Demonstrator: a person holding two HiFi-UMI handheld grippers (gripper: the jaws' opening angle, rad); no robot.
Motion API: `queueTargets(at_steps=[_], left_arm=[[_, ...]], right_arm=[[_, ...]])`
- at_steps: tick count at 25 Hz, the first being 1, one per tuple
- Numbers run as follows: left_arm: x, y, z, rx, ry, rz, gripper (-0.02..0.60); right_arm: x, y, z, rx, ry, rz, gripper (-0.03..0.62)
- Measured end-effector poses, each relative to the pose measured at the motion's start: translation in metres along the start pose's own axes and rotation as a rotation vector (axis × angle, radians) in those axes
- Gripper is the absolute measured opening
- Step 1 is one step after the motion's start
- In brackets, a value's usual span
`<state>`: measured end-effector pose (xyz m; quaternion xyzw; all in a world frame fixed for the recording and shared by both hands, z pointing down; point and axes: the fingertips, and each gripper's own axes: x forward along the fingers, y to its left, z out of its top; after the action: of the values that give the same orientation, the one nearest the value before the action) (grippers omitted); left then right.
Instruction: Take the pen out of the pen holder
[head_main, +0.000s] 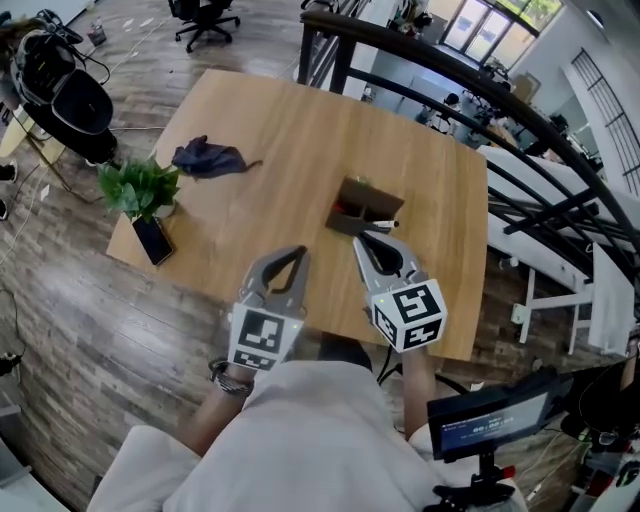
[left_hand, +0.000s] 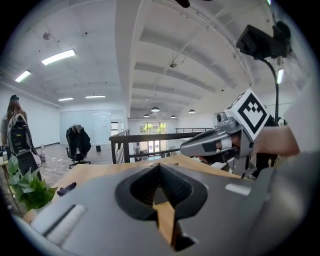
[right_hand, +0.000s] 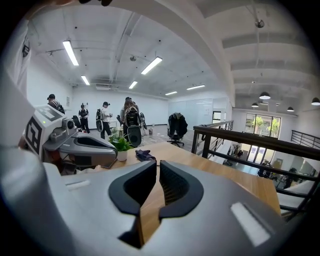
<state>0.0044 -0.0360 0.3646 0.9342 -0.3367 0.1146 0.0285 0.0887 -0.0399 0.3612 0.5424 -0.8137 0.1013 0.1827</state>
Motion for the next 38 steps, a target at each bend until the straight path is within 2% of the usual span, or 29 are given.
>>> queueTargets(at_steps=[19, 38], left_arm=[[0.025, 0.014, -0.024, -0.057, 0.096, 0.083, 0.000], [0.036, 0.027, -0.055, -0.105, 0.196, 0.114, 0.000]], right_arm=[[0.055, -0.028, -0.027, -0.084, 0.136, 0.100, 0.032], [0.096, -0.036, -0.065, -0.170, 0.275, 0.165, 0.049]])
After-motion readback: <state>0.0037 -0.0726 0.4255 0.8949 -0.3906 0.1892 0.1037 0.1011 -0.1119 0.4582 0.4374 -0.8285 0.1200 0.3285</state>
